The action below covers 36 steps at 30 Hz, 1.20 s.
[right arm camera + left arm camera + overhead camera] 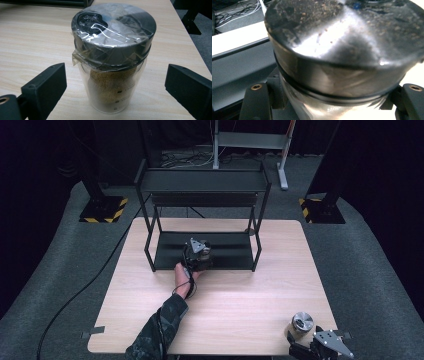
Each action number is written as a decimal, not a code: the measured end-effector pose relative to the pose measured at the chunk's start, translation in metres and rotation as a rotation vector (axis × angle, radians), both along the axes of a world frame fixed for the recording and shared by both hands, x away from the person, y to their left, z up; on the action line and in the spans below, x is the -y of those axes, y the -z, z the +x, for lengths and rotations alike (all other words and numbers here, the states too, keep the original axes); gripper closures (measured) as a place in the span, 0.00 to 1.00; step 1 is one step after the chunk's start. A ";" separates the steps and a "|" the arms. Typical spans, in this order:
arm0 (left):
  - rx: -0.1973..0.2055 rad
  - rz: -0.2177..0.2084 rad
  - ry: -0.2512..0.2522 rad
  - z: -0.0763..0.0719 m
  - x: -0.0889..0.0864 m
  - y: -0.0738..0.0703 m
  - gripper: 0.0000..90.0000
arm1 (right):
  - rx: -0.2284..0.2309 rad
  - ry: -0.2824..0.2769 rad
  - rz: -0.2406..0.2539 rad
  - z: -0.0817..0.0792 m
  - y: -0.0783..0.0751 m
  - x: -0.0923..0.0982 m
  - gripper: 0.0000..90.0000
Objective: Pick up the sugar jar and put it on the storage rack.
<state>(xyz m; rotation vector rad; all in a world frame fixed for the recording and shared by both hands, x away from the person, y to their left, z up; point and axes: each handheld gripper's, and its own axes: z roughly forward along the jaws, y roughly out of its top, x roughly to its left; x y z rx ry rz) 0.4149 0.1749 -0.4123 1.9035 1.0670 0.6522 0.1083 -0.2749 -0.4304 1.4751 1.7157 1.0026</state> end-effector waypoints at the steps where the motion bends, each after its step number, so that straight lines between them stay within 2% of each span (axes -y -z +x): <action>1: -0.001 -0.001 -0.003 0.001 0.000 0.000 0.33 | 0.000 0.000 0.000 0.000 0.000 0.000 0.03; 15: -0.009 0.010 -0.010 0.015 0.006 0.002 0.33 | -0.003 0.005 -0.001 0.000 0.000 0.000 0.03; 27: -0.034 0.013 -0.011 0.024 0.009 0.005 0.33 | -0.001 0.004 -0.001 0.000 0.000 0.000 0.03; 33: -0.042 -0.007 -0.013 0.028 0.008 0.010 0.33 | 0.000 0.006 -0.001 -0.001 0.000 0.001 0.03; 36: -0.054 -0.045 -0.013 0.031 0.003 0.013 0.33 | -0.001 0.005 -0.003 0.000 0.000 0.000 0.03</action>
